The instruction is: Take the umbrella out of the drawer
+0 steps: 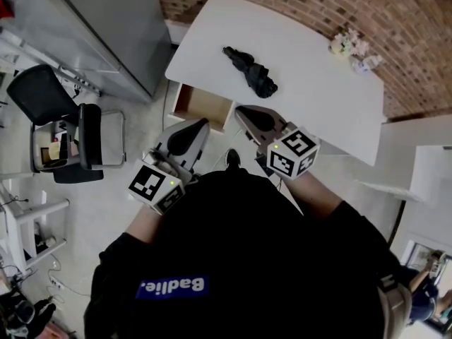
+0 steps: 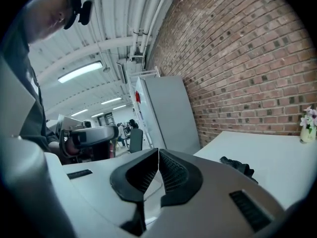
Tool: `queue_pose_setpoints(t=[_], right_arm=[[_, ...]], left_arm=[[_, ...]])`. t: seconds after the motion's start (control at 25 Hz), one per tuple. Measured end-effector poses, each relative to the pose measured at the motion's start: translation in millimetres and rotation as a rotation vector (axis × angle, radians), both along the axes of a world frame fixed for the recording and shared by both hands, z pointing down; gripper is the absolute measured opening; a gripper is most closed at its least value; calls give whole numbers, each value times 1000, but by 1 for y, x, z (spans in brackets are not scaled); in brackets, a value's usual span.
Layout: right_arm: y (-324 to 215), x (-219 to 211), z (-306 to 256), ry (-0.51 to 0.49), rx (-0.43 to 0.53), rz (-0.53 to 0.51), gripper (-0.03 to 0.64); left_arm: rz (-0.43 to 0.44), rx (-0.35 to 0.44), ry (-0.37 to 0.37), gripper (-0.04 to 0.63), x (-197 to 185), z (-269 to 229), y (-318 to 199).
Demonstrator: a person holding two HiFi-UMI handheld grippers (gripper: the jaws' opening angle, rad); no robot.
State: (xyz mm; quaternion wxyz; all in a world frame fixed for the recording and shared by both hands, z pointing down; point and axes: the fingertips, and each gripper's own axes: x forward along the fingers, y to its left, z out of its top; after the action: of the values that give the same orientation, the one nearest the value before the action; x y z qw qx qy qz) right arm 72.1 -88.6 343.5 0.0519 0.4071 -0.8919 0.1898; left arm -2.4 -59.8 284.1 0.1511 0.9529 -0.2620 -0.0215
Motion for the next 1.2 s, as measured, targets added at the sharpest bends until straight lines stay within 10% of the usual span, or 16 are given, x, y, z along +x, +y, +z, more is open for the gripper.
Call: queue_pose_setpoints(t=[1.2], right_arm=[[16, -34, -35, -38, 66, -125, 29]], left_arm=[[-6, -10, 10, -3, -12, -1, 0]])
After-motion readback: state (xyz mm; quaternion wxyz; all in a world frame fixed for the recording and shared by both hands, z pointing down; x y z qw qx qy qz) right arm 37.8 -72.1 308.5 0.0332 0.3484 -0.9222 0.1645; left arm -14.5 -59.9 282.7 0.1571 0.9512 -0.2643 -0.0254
